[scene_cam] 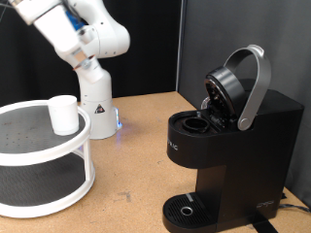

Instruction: Make a cup of coffee with the keurig machine

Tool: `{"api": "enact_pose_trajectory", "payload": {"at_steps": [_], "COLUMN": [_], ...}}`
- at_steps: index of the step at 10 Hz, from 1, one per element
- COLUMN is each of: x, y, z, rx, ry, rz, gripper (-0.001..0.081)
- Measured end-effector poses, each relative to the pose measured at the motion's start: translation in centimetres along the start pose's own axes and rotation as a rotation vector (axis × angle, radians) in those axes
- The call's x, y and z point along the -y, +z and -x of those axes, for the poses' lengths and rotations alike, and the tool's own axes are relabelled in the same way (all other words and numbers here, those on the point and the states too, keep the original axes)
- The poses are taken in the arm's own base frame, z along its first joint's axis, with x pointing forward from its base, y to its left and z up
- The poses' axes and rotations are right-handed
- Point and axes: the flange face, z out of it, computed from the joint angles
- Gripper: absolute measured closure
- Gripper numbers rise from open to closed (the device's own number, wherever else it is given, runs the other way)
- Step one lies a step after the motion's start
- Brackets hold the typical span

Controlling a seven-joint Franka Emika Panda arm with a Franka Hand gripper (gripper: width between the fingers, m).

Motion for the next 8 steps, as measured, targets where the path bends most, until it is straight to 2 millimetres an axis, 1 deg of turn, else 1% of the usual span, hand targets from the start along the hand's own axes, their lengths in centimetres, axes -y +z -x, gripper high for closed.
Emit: {"api": "enact_pose_trajectory", "payload": {"at_steps": [2, 3, 4, 6, 8], "x": [0.3, 0.1, 0.0, 0.1, 0.3], "y": [0.3, 0.7, 0.7, 0.6, 0.9], "z": [-2.8, -3.6, -3.5, -3.9, -5.5], "rx": [0.026, 0.042, 0.042, -0.042, -0.106], "ry": [-0.021, -0.010, -0.011, -0.035, -0.042], "rz": [-0.016, -0.012, -0.013, -0.046, -0.052], "gripper": [0.0378, 0.0378, 0.0378, 0.0378, 0.0378]}}
